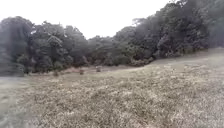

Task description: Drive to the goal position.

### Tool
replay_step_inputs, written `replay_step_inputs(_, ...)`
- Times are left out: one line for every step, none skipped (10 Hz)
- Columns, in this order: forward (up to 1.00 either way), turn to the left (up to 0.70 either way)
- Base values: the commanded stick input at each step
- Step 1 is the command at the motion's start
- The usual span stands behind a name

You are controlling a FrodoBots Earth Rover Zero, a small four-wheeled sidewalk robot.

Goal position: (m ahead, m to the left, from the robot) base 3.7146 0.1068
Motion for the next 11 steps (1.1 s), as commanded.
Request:
replay_step_inputs(0.00,0.00)
replay_step_inputs(0.00,0.00)
replay_step_inputs(0.00,0.00)
replay_step_inputs(0.00,0.00)
replay_step_inputs(0.00,0.00)
replay_step_inputs(0.00,0.00)
replay_step_inputs(0.00,0.00)
replay_step_inputs(0.00,0.00)
replay_step_inputs(0.00,0.02)
replay_step_inputs(0.00,0.19)
replay_step_inputs(0.00,0.36)
